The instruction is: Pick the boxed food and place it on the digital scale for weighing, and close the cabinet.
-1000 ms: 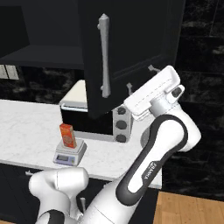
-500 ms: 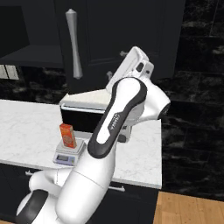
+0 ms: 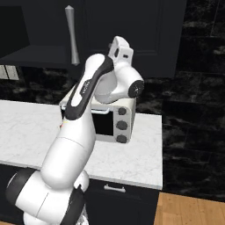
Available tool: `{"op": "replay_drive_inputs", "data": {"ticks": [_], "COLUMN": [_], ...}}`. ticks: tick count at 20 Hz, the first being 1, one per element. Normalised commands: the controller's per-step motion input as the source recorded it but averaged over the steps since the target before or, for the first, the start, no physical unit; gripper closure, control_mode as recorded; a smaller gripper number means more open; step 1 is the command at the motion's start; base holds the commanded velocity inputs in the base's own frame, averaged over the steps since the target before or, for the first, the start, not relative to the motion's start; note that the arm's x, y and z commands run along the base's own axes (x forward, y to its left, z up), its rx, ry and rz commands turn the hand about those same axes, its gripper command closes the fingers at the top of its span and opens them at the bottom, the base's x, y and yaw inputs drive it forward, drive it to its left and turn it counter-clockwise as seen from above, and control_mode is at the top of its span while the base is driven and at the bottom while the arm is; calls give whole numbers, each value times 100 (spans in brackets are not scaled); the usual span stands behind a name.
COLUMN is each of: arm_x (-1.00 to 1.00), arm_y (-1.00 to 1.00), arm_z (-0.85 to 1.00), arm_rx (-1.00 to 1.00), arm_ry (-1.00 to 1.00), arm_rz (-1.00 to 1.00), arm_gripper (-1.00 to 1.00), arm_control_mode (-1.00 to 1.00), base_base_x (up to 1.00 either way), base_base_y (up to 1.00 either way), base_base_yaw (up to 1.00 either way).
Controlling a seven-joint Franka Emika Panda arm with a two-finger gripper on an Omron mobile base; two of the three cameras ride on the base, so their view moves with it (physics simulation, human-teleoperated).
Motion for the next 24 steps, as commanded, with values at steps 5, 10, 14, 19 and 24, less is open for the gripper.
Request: {"op": "replay_drive_inputs", "data": {"ticks": [5, 10, 14, 19, 24], "arm_x": [99, 71, 72, -80, -96], "arm_y": [41, 2, 1, -2, -2], "arm_z": [-13, -17, -36, 18, 20], "arm_rx": [-7, -2, -2, 0, 0], "arm_ry": [0, -4, -8, -10, -1], "arm_rz": [-15, -9, -5, 0, 0], "arm_gripper": [-100, -100, -100, -100, -100], "arm_control_mode": [-100, -100, -100, -100, -100], "base_base_x": [0, 0, 0, 0, 0], "base_base_y": [0, 0, 0, 0, 0], "base_base_yaw": [0, 0, 0, 0, 0]}}
